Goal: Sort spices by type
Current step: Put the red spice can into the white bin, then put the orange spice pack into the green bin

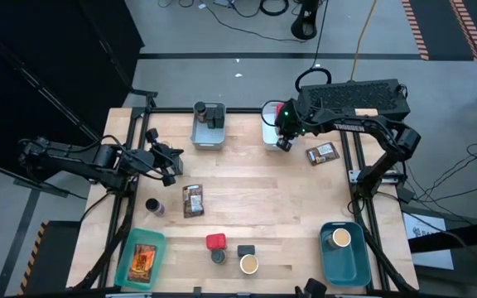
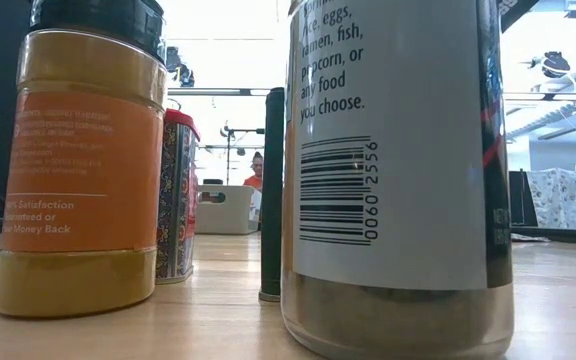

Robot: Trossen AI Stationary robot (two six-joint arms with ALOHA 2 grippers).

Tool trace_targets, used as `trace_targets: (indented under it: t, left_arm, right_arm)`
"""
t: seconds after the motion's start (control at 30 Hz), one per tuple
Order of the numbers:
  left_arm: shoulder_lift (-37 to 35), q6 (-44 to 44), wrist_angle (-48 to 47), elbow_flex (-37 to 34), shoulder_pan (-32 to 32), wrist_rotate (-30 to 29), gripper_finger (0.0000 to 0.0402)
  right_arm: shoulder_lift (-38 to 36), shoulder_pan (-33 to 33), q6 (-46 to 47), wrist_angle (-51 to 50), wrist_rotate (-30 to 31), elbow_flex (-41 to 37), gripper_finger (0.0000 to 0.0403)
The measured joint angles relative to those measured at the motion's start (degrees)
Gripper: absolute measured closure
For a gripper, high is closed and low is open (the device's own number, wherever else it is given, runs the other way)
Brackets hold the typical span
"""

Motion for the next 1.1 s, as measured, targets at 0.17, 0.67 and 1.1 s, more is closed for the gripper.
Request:
trace_targets:
  t: [0.17, 0.67, 1.1]
  left_arm:
    - [0.0, 0.0, 0.0, 0.0, 0.0, 0.0, 0.0400]
    - [0.0, 0.0, 0.0, 0.0, 0.0, 0.0, 0.0400]
    - [0.0, 0.0, 0.0, 0.0, 0.0, 0.0, 0.0400]
  right_arm:
    - [0.1, -0.3, -0.6, 1.7, 0.3, 0.0, 0.0403]
    - [-0.7, 0.8, -1.1, 0.6, 1.2, 0.1, 0.0403]
    - [-7.2, 7.3, 5.3, -12.9, 1.6, 5.6, 0.0403]
